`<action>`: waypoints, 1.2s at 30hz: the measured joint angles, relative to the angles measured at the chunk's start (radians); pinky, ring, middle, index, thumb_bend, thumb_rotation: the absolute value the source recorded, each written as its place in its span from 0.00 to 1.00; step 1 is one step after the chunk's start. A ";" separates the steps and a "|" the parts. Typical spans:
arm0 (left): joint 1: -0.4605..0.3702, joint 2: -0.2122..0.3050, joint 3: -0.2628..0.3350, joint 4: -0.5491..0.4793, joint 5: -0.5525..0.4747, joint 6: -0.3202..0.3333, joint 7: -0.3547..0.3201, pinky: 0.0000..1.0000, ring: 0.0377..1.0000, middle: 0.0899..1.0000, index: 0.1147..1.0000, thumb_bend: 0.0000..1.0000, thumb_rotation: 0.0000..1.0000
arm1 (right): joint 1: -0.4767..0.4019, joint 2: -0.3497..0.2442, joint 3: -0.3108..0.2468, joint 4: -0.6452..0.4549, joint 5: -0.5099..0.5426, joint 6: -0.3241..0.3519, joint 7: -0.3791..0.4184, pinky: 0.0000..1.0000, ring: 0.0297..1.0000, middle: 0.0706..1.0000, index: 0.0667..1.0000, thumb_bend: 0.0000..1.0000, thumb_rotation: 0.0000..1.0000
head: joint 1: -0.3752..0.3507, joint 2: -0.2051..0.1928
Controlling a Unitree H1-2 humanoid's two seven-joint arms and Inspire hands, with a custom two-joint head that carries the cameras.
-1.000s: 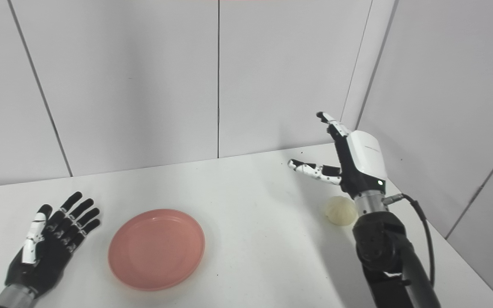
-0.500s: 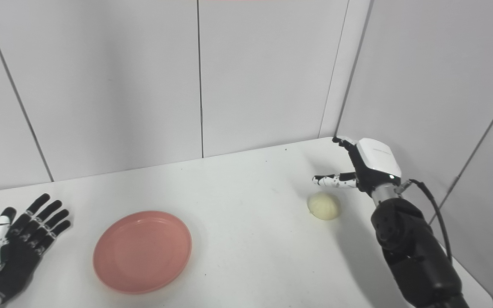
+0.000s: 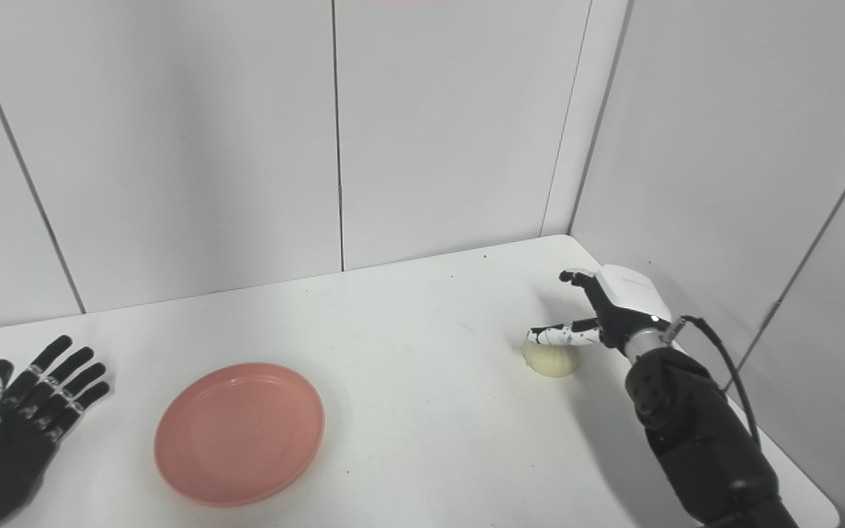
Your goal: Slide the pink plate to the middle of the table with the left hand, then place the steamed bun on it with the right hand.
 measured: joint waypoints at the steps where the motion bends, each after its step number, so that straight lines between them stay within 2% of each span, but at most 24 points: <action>1: 0.000 0.001 0.001 0.000 0.000 0.000 0.000 0.85 0.83 0.84 0.84 0.53 0.91 | -0.002 0.000 0.002 0.000 0.001 0.003 0.004 0.67 0.79 0.81 0.80 0.97 0.46 | -0.002 0.003; 15: 0.003 0.016 0.008 -0.001 -0.001 0.002 -0.002 0.83 0.82 0.83 0.84 0.56 0.88 | -0.016 0.006 0.040 0.035 0.071 0.034 0.037 0.66 0.76 0.81 0.80 0.97 0.43 | -0.009 0.026; 16: 0.004 0.016 0.008 -0.002 -0.001 0.002 -0.002 0.83 0.82 0.83 0.84 0.56 0.88 | -0.018 0.006 0.040 0.043 0.080 0.039 0.041 0.56 0.64 0.67 0.81 0.97 0.41 | -0.009 0.028; 18: 0.009 0.017 0.007 -0.010 -0.001 0.003 -0.002 0.82 0.82 0.83 0.83 0.56 0.87 | -0.025 0.006 0.041 0.050 0.089 0.062 0.063 0.49 0.55 0.59 0.81 0.96 0.41 | -0.008 0.028; 20: 0.014 0.017 0.007 -0.018 -0.001 0.003 -0.002 0.82 0.81 0.82 0.83 0.57 0.87 | -0.034 0.004 0.046 0.050 0.091 0.092 0.093 0.45 0.51 0.55 0.82 0.96 0.41 | -0.008 0.029; 22: 0.021 0.018 0.006 -0.030 0.000 0.007 -0.001 0.81 0.81 0.82 0.83 0.57 0.86 | -0.043 -0.001 0.048 0.050 0.077 0.102 0.122 0.53 0.61 0.67 0.81 0.98 0.42 | -0.009 0.032; 23: 0.025 0.018 0.006 -0.039 0.000 0.009 0.000 0.82 0.81 0.83 0.83 0.57 0.86 | -0.046 -0.003 0.048 0.051 0.073 0.102 0.137 0.55 0.62 0.68 0.80 0.99 0.40 | -0.009 0.032; 36: 0.034 0.020 -0.001 -0.056 0.000 0.016 0.001 0.83 0.82 0.84 0.84 0.57 0.87 | -0.088 -0.013 0.030 0.052 -0.059 0.105 0.338 0.57 0.62 0.68 0.75 0.97 0.33 | -0.011 0.041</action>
